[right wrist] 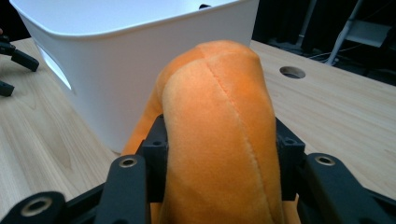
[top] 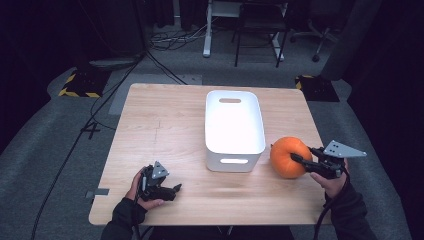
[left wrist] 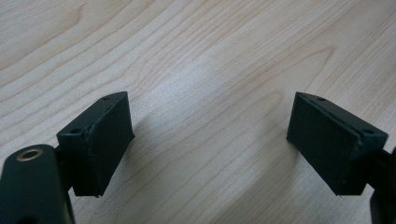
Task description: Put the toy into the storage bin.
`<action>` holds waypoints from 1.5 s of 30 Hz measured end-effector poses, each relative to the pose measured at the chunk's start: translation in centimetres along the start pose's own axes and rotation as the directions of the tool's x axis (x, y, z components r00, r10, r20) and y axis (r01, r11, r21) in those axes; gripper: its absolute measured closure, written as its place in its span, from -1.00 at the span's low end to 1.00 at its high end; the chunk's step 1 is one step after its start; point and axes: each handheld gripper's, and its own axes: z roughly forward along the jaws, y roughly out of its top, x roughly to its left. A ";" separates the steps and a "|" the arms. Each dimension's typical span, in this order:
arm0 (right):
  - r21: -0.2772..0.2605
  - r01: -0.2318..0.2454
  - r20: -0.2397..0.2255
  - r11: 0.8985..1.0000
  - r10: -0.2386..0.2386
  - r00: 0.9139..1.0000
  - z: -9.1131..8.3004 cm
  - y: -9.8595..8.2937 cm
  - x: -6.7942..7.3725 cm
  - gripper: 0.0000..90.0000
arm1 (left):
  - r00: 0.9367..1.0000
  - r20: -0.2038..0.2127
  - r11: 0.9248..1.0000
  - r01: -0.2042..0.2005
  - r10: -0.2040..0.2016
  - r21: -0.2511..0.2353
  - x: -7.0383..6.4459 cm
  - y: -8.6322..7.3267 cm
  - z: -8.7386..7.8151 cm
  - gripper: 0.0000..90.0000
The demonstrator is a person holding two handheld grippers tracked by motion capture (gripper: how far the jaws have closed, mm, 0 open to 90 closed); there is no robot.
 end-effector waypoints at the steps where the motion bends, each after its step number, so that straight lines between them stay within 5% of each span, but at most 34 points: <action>1: -0.002 0.000 0.001 1.000 0.000 1.000 -0.1 0.1 0.1 0.18 | 1.000 0.001 1.000 0.000 0.000 0.000 0.0 0.0 0.0 -0.68; 45: -0.149 0.040 0.050 0.988 -0.033 0.998 -1.8 6.1 0.0 0.17 | 1.000 0.000 1.000 -0.003 0.003 -0.003 0.1 0.1 0.0 -0.68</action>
